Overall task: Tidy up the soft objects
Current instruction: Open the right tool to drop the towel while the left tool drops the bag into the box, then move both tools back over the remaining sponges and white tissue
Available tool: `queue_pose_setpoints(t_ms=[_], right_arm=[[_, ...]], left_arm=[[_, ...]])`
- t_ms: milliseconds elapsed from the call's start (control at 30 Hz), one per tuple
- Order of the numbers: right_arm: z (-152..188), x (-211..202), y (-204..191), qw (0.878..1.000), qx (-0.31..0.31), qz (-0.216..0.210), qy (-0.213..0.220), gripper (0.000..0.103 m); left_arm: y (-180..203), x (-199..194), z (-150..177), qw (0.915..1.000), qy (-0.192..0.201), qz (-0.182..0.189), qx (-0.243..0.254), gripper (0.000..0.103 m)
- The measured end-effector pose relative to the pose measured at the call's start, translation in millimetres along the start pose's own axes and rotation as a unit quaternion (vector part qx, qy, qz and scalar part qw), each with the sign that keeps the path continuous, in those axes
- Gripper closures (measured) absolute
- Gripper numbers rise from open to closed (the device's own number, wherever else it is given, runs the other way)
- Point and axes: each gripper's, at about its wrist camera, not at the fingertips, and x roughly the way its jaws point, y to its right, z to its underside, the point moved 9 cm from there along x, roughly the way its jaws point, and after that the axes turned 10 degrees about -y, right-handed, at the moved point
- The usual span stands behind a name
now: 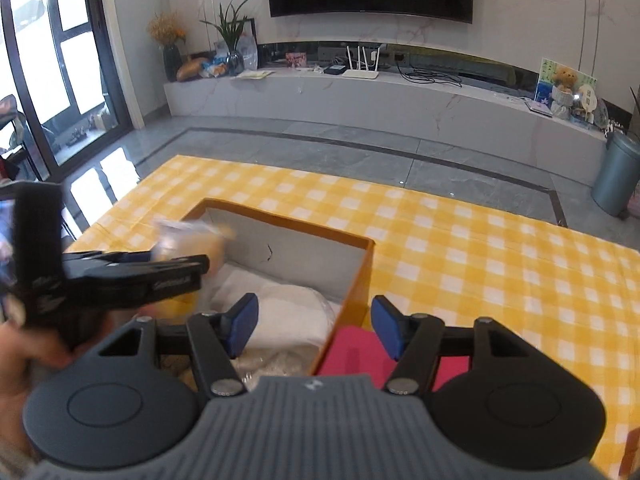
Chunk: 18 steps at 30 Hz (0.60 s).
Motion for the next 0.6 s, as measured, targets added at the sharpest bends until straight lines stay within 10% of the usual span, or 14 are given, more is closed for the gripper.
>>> queue_pose_setpoints(t_ms=[133, 600], right_arm=[[8.8, -21.5, 16.6, 1.0, -0.002, 0.014, 0.013, 0.041], [42.8, -72.9, 83.4, 0.996, 0.052, 0.048, 0.045, 0.038]], left_arm=[[-1.2, -14.3, -6.9, 0.9989, 0.046, -0.008, 0.001, 0.01], [17.8, -44.7, -11.3, 0.9979, 0.05, -0.02, 0.035, 0.009]])
